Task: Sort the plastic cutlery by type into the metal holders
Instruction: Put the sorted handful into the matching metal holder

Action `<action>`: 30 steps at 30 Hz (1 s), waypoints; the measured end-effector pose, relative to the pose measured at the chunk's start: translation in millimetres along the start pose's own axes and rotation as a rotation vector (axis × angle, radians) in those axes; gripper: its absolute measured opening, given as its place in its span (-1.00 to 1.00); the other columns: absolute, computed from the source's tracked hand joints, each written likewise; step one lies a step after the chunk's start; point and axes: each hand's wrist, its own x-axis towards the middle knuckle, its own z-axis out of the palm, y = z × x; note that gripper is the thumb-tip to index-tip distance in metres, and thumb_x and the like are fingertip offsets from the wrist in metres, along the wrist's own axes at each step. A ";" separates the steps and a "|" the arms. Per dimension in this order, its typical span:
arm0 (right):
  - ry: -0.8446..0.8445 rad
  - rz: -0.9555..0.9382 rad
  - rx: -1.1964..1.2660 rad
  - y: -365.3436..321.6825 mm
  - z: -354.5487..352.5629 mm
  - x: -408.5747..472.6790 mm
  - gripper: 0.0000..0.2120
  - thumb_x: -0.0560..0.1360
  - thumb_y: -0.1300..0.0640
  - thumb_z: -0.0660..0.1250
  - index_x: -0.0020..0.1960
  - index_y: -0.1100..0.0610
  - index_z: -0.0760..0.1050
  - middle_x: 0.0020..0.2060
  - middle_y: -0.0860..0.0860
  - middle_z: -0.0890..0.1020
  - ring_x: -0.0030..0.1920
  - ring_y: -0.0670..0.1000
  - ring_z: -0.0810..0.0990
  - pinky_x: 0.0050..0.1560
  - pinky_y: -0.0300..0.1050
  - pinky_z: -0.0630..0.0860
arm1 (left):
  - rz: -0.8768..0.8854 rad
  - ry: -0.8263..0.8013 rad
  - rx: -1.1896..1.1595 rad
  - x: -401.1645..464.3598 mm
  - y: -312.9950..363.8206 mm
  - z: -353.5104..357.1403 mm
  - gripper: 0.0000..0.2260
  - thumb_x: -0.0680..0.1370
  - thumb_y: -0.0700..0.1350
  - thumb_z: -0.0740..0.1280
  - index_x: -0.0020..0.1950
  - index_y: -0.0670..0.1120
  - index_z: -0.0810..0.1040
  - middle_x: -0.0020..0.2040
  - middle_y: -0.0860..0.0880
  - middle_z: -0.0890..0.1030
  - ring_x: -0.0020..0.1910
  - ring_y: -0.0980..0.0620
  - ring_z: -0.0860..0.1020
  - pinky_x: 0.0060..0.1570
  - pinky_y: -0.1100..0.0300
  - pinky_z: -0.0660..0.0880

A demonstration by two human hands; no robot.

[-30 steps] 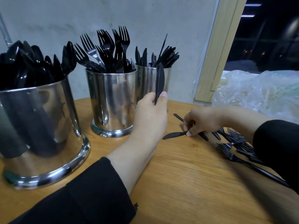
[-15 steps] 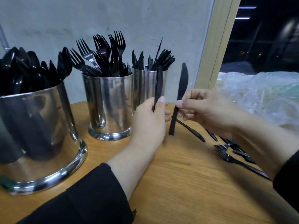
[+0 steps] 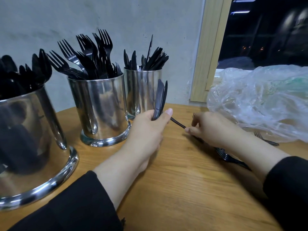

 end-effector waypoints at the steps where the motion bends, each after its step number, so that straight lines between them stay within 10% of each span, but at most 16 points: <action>1: -0.038 0.023 -0.043 2.8 4.7 1.2 -0.59 0.52 -0.29 0.33 0.00 0.08 0.55 -0.12 0.03 0.64 -0.02 0.12 0.59 -0.03 -0.06 0.53 | 0.013 0.002 0.018 0.6 -1.0 -0.8 -0.65 0.63 0.08 0.35 -0.09 -0.20 0.45 -0.26 -0.12 0.28 -0.44 0.01 0.19 -0.50 0.25 0.09; 13: -0.161 0.064 0.053 1.8 8.0 0.5 -0.75 0.50 -0.17 0.38 -0.07 0.01 0.59 -0.10 0.00 0.64 0.02 0.10 0.60 0.19 0.03 0.51 | 0.085 0.043 0.159 3.1 3.0 -7.5 -0.65 0.66 0.14 0.26 -0.06 -0.15 0.54 -0.39 0.04 0.35 -0.41 0.03 0.27 -0.30 0.10 0.24; 19: -0.062 -0.029 0.203 3.8 11.3 0.1 -0.87 0.49 0.01 0.44 -0.14 -0.01 0.50 -0.16 -0.05 0.63 -0.14 -0.03 0.57 -0.16 -0.16 0.49 | 0.250 0.055 0.351 4.7 5.6 -11.4 -0.62 0.68 0.12 0.19 -0.09 -0.18 0.45 -0.35 -0.12 0.44 -0.36 -0.13 0.41 -0.23 -0.14 0.49; 24: 0.119 -0.204 0.381 -3.1 -4.6 -7.3 -0.90 0.55 0.04 0.42 -0.13 -0.10 0.58 -0.26 -0.15 0.64 -0.20 -0.16 0.57 -0.24 -0.37 0.39 | 0.397 0.159 0.545 4.7 12.1 -18.2 -0.70 0.69 0.09 0.16 -0.16 -0.02 0.43 -0.26 0.04 0.61 -0.27 0.13 0.51 -0.23 0.28 0.42; 30: 0.264 -0.333 0.705 -28.6 -41.9 -24.6 -0.94 0.52 0.08 0.46 -0.11 -0.07 0.63 -0.35 -0.13 0.65 -0.36 -0.18 0.55 -0.30 -0.40 0.42 | 0.375 -0.018 0.562 8.2 10.9 -22.4 -0.79 0.70 0.08 0.18 -0.04 0.01 0.47 -0.25 -0.03 0.61 -0.25 -0.07 0.58 -0.14 -0.05 0.55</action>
